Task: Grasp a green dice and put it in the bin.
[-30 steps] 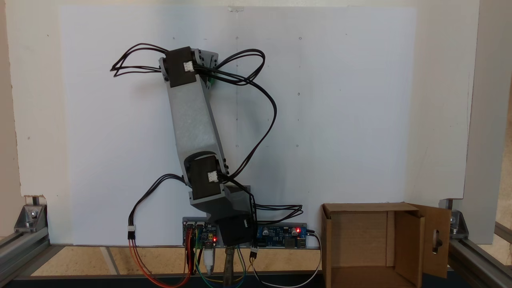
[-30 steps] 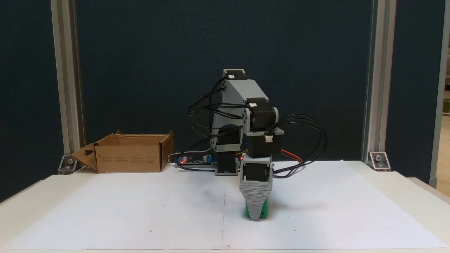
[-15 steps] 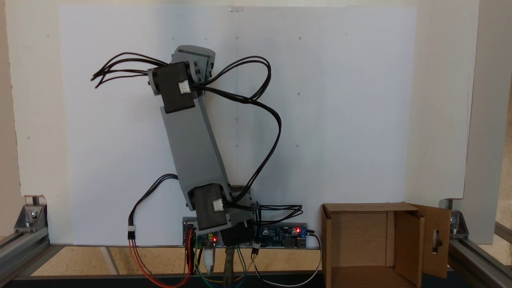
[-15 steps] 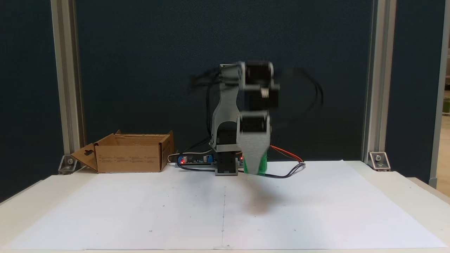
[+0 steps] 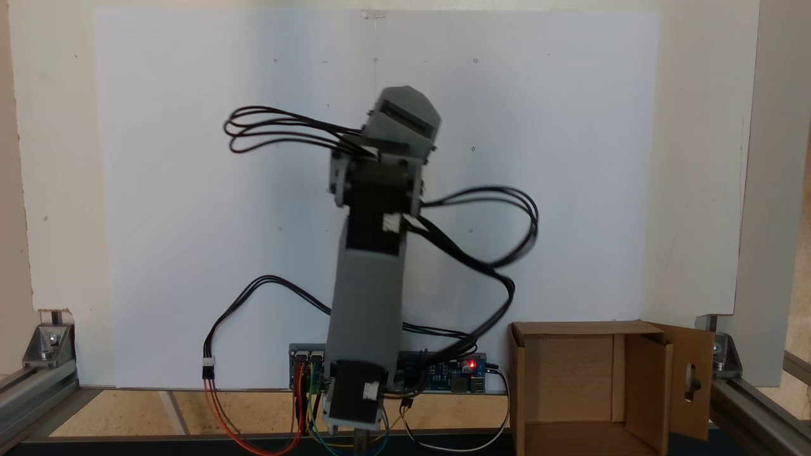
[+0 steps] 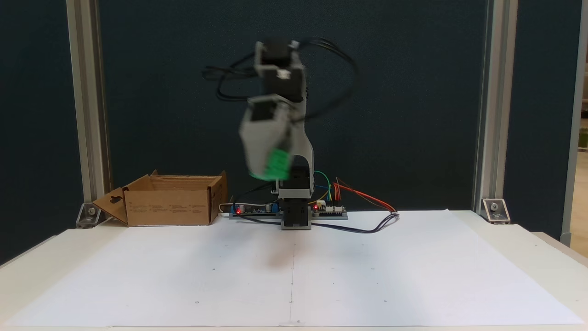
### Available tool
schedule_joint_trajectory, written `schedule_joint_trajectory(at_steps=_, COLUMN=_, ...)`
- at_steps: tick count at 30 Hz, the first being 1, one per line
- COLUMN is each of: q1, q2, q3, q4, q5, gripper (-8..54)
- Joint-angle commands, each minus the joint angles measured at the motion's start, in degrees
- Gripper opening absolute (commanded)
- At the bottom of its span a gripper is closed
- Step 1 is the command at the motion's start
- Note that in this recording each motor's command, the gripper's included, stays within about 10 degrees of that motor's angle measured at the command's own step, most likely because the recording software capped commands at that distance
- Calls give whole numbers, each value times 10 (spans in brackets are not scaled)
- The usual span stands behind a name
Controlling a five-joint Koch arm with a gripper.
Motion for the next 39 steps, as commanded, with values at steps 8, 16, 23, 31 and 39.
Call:
schedule_joint_trajectory(at_steps=8, q1=320, q2=83, q3=-15, q4=-75, q5=-212, gripper=115)
schedule_joint_trajectory(at_steps=16, q1=629, q2=66, q3=-14, q4=-61, q5=-334, gripper=115)
schedule_joint_trajectory(at_steps=23, q1=789, q2=29, q3=49, q4=-55, q5=-427, gripper=115)
schedule_joint_trajectory(at_steps=31, q1=878, q2=-20, q3=198, q4=-208, q5=-497, gripper=115)
schedule_joint_trajectory(at_steps=39, q1=913, q2=-43, q3=205, q4=-336, q5=-512, gripper=115)
